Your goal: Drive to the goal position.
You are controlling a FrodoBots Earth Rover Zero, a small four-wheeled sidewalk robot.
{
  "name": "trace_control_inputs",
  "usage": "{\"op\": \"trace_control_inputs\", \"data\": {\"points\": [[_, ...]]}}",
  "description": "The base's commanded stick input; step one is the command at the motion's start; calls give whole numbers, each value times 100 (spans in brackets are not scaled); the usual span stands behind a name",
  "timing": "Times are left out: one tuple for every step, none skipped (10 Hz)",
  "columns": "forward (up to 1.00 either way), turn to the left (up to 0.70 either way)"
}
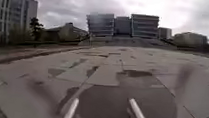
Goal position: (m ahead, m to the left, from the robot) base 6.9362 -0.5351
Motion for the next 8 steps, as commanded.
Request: {"op": "trace_control_inputs", "data": {"points": [[100, -27], [100, -27], [100, -27], [100, -27], [100, -27], [100, -27], [100, -27], [100, -27]]}}
